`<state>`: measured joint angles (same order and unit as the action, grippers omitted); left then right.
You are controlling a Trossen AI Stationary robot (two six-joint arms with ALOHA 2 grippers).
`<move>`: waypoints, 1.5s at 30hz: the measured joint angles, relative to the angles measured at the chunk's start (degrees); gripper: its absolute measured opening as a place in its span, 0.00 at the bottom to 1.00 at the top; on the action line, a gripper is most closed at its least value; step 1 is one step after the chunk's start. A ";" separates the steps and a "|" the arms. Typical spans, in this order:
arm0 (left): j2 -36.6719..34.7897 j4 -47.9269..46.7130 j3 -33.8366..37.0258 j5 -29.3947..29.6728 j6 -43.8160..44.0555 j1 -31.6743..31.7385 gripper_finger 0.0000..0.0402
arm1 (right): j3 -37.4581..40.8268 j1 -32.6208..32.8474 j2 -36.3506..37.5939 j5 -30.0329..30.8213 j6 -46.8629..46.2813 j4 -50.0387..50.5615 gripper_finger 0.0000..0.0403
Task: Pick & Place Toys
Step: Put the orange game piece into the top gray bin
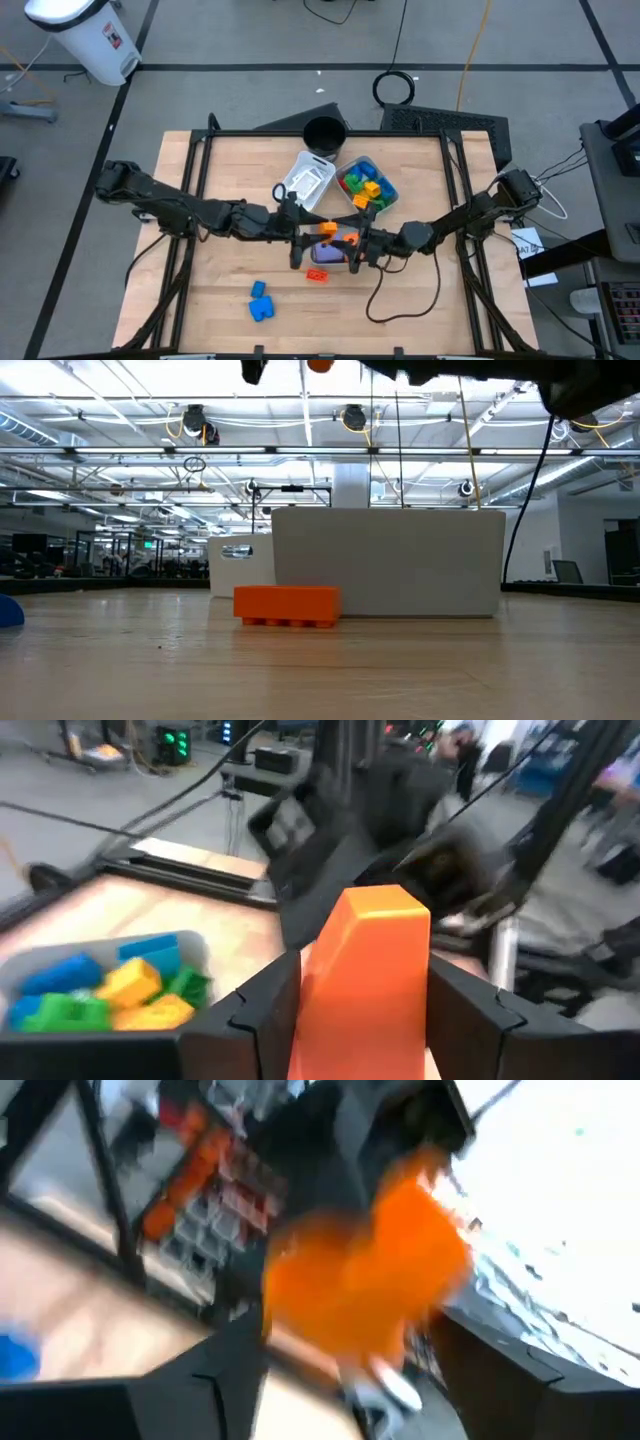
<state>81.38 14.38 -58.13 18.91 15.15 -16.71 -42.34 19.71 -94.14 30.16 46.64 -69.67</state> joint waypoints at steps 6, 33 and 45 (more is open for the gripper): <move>-0.59 -1.94 -0.18 -2.36 2.50 -0.17 0.47 | 0.50 -0.14 1.87 4.80 0.66 2.86 0.48; -1.13 0.20 -0.15 -2.38 0.31 -0.08 0.50 | 0.96 -0.47 2.96 -0.21 -3.92 11.66 0.92; -1.22 -46.17 -0.09 -15.38 32.88 -1.64 0.46 | 0.96 -0.51 2.94 -0.19 -6.76 15.12 0.94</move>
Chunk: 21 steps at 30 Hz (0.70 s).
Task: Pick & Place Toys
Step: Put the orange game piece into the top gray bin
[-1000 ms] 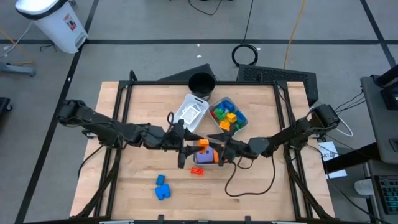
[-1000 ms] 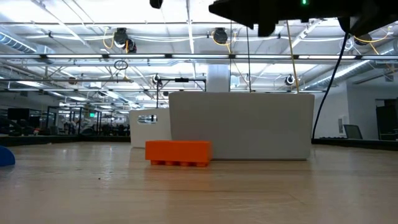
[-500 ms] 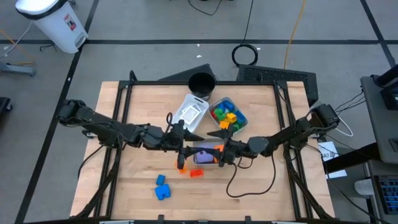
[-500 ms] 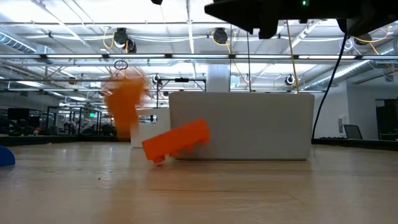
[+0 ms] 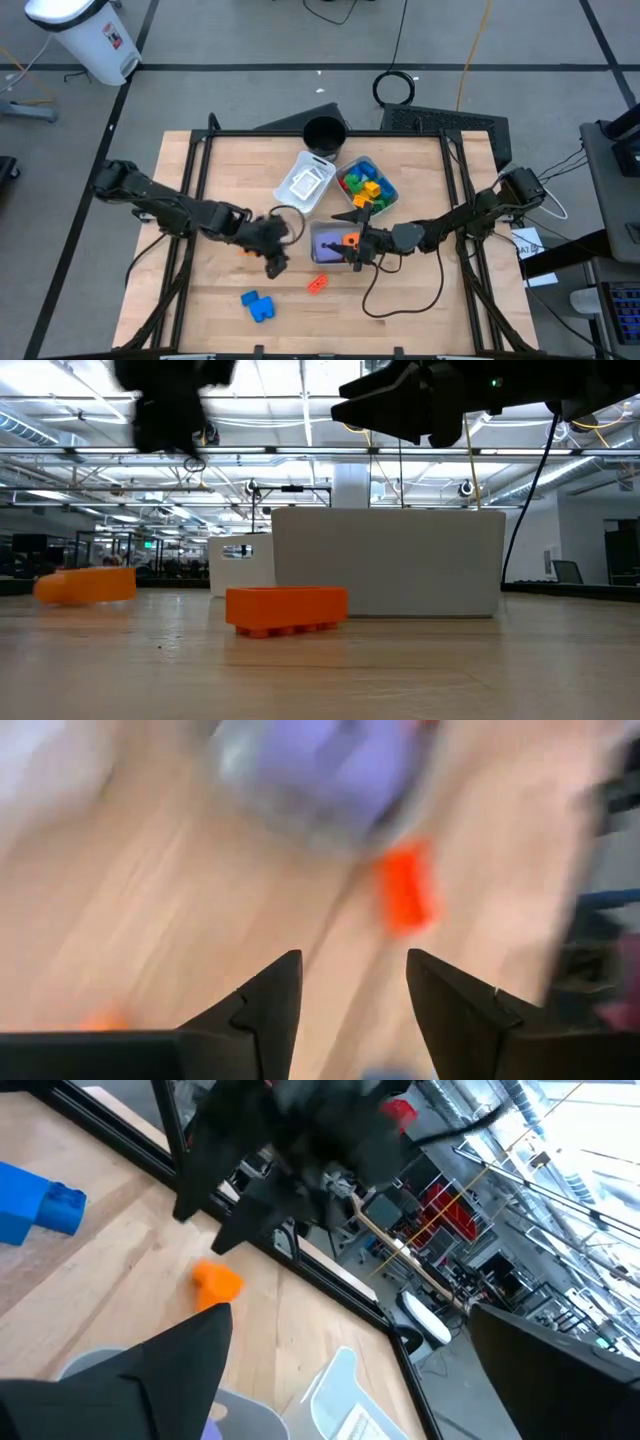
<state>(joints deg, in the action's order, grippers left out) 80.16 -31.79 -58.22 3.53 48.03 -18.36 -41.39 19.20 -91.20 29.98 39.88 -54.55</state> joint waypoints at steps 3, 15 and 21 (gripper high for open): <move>0.47 -13.26 0.00 1.71 11.16 -2.57 0.46 | 0.00 -0.11 0.00 -0.01 -0.17 0.00 0.93; 1.22 -24.91 4.71 12.71 11.89 -4.78 0.46 | 0.00 -0.11 0.00 -0.08 -1.70 0.03 0.92; 1.22 -25.06 10.21 4.75 10.29 2.76 0.53 | 0.00 -0.15 0.00 -0.22 -1.66 0.03 0.92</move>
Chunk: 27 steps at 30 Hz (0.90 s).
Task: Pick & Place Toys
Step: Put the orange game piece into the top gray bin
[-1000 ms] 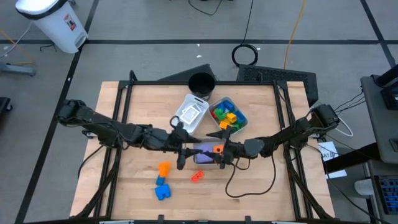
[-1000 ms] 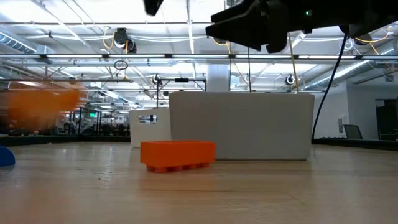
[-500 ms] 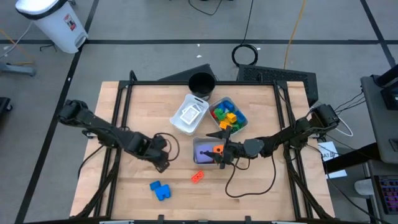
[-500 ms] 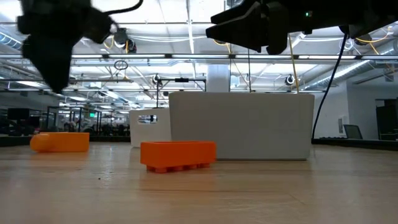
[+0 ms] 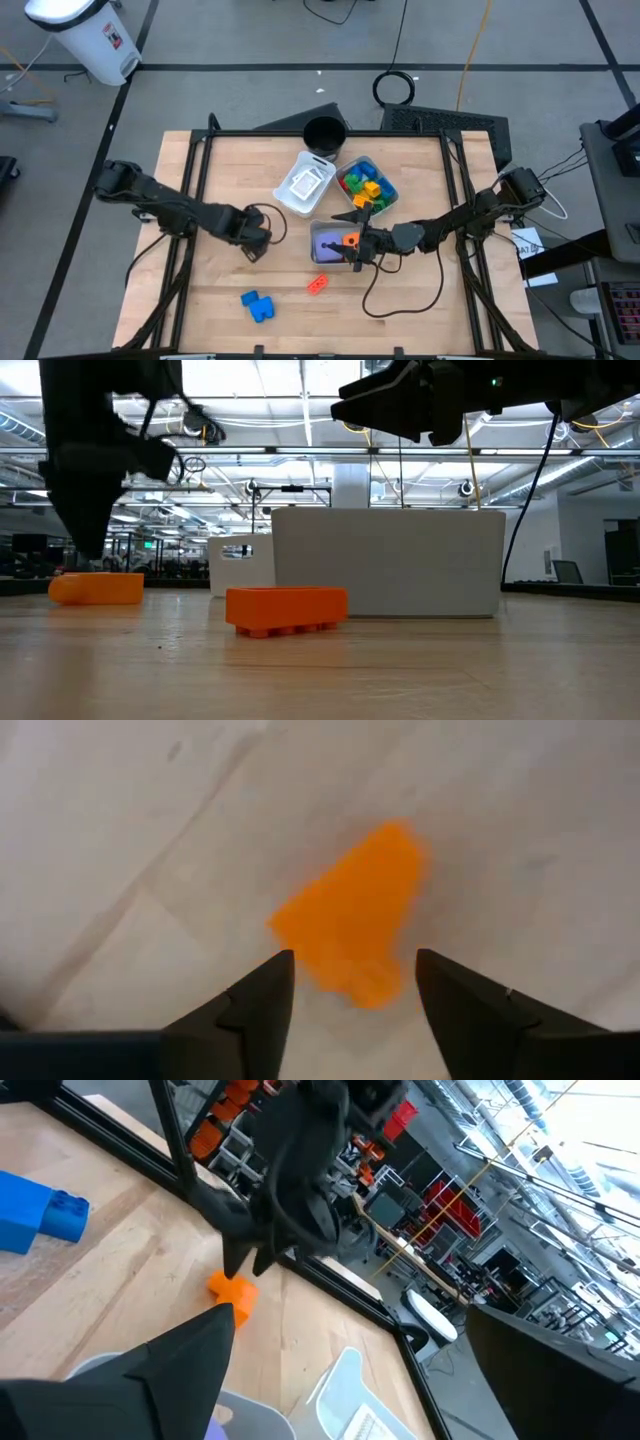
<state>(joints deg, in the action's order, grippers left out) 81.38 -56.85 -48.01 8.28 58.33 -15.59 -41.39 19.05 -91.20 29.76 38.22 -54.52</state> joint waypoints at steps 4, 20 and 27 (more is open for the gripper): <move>0.00 0.17 2.49 0.92 -0.63 3.87 0.64 | 0.00 0.00 0.00 0.00 -0.02 0.09 0.92; 0.00 11.09 3.14 -3.60 -10.64 6.58 0.75 | 0.00 0.00 0.00 -0.02 -0.04 0.90 0.91; -0.57 12.73 2.69 -9.40 -12.65 7.25 0.73 | 0.00 -0.29 0.00 -0.04 -0.04 0.85 0.91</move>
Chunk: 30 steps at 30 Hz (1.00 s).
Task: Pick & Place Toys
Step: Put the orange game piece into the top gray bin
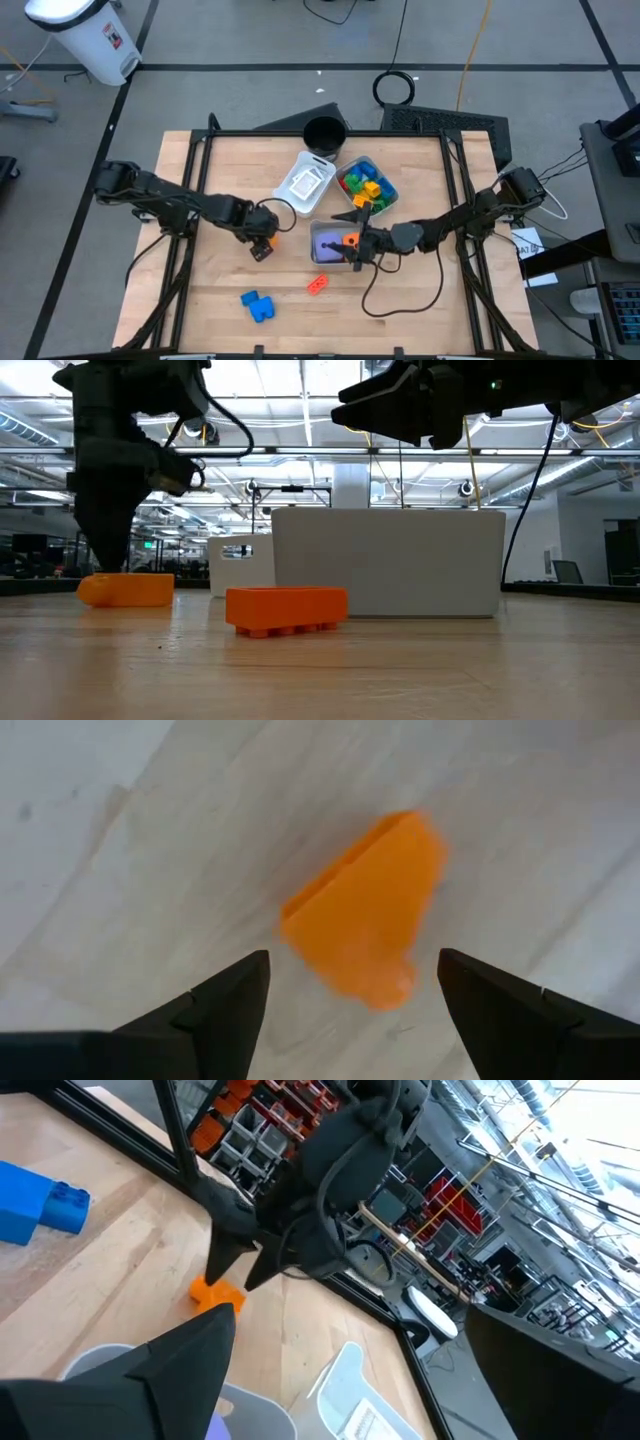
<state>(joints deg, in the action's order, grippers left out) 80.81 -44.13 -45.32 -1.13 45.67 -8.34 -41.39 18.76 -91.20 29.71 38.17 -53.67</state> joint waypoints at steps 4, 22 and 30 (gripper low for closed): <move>-0.26 2.23 -0.13 -0.15 1.71 -0.92 0.73 | 0.00 -0.43 0.00 0.04 -0.40 0.02 0.91; 12.29 6.29 -0.40 5.51 3.40 -3.09 0.67 | 0.00 -0.41 0.00 0.02 -1.51 0.44 0.91; 12.46 6.72 -0.35 6.10 6.51 -3.17 0.47 | 0.00 -0.41 0.00 0.09 -1.51 0.42 0.91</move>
<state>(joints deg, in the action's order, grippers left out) 93.27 -37.41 -45.67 4.97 52.18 -11.51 -41.39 18.35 -91.20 29.80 36.67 -53.25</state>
